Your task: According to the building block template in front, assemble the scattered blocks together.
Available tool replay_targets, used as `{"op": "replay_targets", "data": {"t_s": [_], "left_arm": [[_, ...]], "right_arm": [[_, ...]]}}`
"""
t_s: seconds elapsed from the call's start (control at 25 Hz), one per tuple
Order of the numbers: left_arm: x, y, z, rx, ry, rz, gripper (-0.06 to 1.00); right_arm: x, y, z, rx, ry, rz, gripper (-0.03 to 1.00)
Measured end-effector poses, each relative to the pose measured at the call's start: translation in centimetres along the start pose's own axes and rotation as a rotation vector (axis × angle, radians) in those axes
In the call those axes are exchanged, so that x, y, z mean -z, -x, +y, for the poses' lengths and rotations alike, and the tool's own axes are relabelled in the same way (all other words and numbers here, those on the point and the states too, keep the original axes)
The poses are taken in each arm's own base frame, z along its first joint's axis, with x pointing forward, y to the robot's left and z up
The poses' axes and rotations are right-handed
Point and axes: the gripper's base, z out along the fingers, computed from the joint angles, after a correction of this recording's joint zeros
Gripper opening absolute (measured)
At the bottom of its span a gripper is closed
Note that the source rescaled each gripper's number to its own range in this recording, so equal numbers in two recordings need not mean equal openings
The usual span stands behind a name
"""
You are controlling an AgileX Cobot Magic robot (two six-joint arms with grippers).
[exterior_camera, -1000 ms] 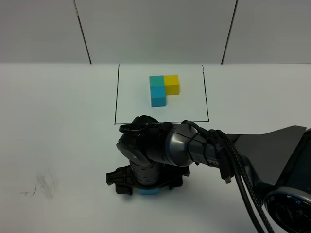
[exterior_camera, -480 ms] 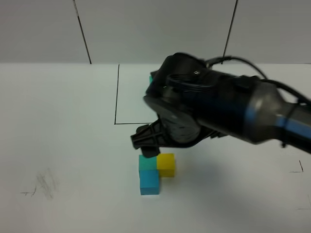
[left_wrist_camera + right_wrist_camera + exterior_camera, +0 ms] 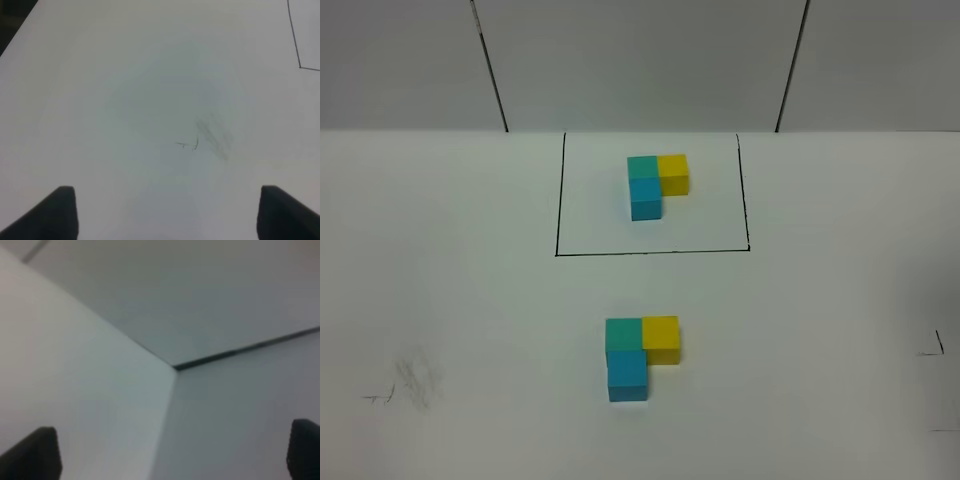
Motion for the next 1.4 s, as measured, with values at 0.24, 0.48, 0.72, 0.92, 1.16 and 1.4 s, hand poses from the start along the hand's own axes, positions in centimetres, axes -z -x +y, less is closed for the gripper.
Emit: {"op": "replay_targets", "data": {"t_s": [0.24,0.48,0.72,0.92,1.16,1.4], "left_arm": [[0.0,0.0,0.0,0.0,0.0,0.0,0.59],[0.0,0.0,0.0,0.0,0.0,0.0,0.59],[0.0,0.0,0.0,0.0,0.0,0.0,0.59],[0.0,0.0,0.0,0.0,0.0,0.0,0.59],[0.0,0.0,0.0,0.0,0.0,0.0,0.59],[0.0,0.0,0.0,0.0,-0.001,0.0,0.59]], "right_arm": [[4.8,-10.8,-8.8,-0.076,-0.115,0.16,0.84],[16.8,-18.5,-6.8,-0.406,-0.165,-0.078,0.84],[20.3,-23.0,0.0,-0.685,-0.012,-0.296,0.83],[17.5,-25.7,5.7,-0.816,0.106,-0.276,0.83],[12.7,-25.6,9.5,-0.834,0.248,-0.256,0.83],[9.6,-25.9,12.3,-0.834,0.356,-0.163,0.82]]}}
